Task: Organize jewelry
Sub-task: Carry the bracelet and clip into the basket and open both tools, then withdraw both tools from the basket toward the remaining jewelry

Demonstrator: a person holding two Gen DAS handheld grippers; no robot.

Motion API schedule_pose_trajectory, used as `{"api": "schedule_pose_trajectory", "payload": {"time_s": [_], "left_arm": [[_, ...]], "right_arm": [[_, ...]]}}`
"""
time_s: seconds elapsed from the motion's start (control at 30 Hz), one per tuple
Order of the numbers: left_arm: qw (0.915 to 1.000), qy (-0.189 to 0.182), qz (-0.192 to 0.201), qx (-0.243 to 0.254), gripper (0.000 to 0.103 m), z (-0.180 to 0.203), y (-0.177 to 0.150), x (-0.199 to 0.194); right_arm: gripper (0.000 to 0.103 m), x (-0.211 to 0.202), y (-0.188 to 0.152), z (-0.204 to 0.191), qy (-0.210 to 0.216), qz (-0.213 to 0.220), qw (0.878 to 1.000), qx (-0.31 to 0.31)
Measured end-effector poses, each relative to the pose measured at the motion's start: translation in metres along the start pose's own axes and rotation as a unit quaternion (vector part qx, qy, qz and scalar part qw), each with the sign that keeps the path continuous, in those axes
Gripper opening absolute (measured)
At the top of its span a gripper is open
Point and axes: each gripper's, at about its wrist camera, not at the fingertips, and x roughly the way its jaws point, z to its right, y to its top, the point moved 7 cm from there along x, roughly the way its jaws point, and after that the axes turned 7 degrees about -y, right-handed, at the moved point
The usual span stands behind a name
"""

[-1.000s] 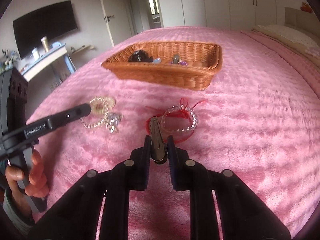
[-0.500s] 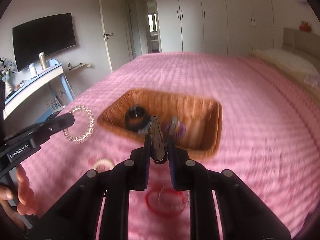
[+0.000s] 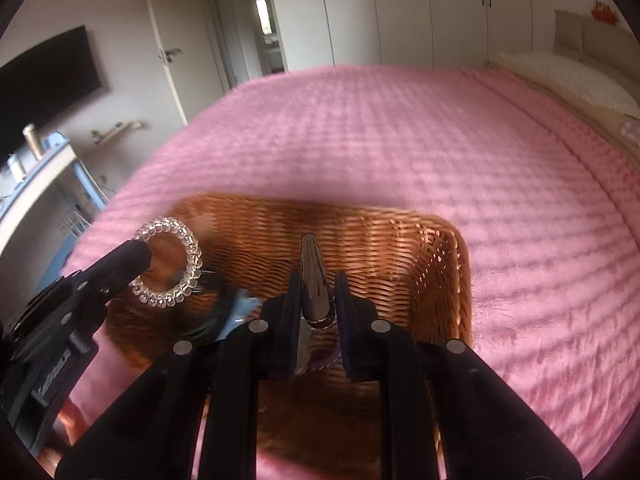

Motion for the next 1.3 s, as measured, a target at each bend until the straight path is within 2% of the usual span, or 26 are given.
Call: {"api": "schedule_pose_trajectory", "payload": {"time_s": [0.13,0.23,0.3,0.53,0.57,0.6,0.67,0.7,0.83,1.03,1.17,1.3], "left_arm": [[0.9996,-0.001,-0.028,0.007,0.008,0.000,-0.016,0.022],[0.9976,0.003,-0.067,0.016,0.008,0.000,-0.030,0.038],[0.9968,0.002,-0.077,0.017,0.008,0.001,-0.037,0.042],[0.9967,0.010,-0.074,0.032,0.009,0.005,-0.039,0.042],[0.9969,0.007,-0.072,0.031,0.013,0.005,-0.039,0.041],[0.9971,0.002,-0.071,0.029,0.022,0.006,-0.039,0.039],[0.9978,-0.001,-0.058,0.032,0.025,0.007,-0.034,0.034],[0.9979,-0.002,-0.056,0.034,0.025,0.008,-0.032,0.031],[0.9991,-0.018,-0.035,0.018,0.030,0.011,-0.021,0.009],[0.9995,-0.031,0.001,0.012,0.033,0.014,-0.012,-0.053],[0.9995,-0.027,0.009,0.013,0.039,0.009,-0.024,-0.093],[0.9999,-0.008,-0.014,0.004,0.039,-0.010,-0.050,-0.116]], "right_arm": [[0.014,0.025,-0.007,0.005,-0.012,-0.029,1.000,-0.001],[0.014,0.030,-0.008,0.010,-0.024,-0.029,0.999,-0.003],[0.014,0.033,-0.010,0.010,-0.026,-0.032,0.999,-0.004],[0.016,0.032,-0.012,0.014,-0.015,-0.036,0.999,0.005],[0.022,0.031,-0.011,0.015,-0.012,-0.035,0.999,0.011],[0.036,0.029,-0.011,0.017,-0.011,-0.033,0.999,0.016],[0.055,0.022,-0.008,0.020,-0.012,-0.021,0.999,0.023],[0.055,0.017,-0.007,0.020,-0.014,-0.012,1.000,0.022],[0.055,-0.006,-0.007,0.014,-0.007,0.006,1.000,0.014],[0.055,-0.059,-0.024,0.001,-0.003,0.040,0.999,-0.018],[0.055,-0.091,-0.042,-0.009,0.018,0.052,0.998,-0.026],[0.055,-0.114,-0.074,-0.025,0.041,0.051,0.997,-0.034]]}}
